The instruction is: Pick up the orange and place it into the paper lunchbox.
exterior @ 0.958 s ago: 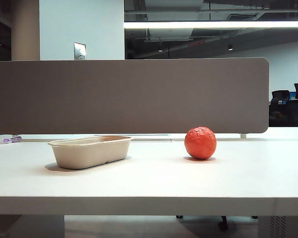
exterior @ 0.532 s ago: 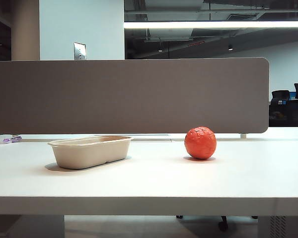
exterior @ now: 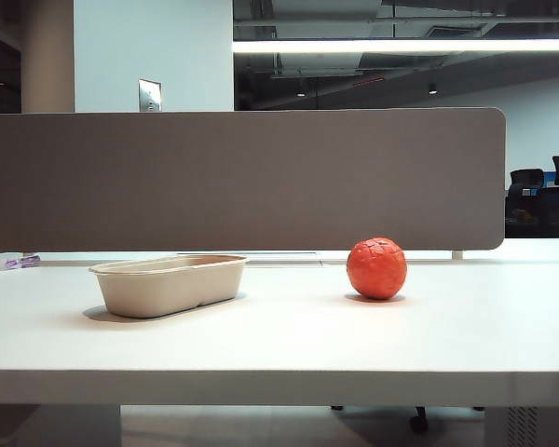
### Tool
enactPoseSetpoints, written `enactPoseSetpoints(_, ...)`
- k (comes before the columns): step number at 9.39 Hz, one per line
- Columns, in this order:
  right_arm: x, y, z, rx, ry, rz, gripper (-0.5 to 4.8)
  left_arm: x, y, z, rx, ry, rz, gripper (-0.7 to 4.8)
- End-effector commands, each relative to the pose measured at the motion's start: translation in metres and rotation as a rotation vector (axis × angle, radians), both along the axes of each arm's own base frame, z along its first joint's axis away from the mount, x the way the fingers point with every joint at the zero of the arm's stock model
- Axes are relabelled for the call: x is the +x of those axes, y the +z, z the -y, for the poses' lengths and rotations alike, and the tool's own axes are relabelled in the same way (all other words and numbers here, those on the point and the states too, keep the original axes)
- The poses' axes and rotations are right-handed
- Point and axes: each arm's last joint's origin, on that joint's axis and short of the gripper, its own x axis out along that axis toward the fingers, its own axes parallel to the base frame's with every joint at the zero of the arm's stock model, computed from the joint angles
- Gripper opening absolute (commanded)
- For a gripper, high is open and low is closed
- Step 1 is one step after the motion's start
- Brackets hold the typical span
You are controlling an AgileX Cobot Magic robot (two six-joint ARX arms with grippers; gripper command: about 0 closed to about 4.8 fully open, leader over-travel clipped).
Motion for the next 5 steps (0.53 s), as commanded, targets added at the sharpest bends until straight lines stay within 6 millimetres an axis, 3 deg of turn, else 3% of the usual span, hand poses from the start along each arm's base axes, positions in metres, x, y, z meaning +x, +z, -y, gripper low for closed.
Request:
enactPoseSetpoints(1, 0.007, 0.051, -0.001, 0.016, 0.012, 0.020, -0.06, -0.010, 0.062, -0.001, -0.026, 0.012, 0.088, -0.05)
enactPoseSetpoints(2, 0.019, 0.076, -0.003, 0.028, 0.025, 0.018, -0.06, -0.003, 0.087, 0.001, -0.020, -0.025, 0.057, -0.05)
enactPoseSetpoints(3, 0.049, 0.114, -0.010, 0.005, 0.140, -0.025, -0.06, 0.024, 0.124, 0.004, -0.010, -0.094, -0.002, -0.05)
enactPoseSetpoints(4, 0.061, 0.121, -0.014, -0.004, 0.196, -0.038, -0.06, 0.032, 0.131, 0.005, -0.007, -0.110, -0.017, -0.05)
enactPoseSetpoints(5, 0.101, 0.135, -0.034, -0.018, 0.336, -0.115, -0.05, 0.065, 0.154, 0.016, 0.046, -0.177, -0.073, -0.05)
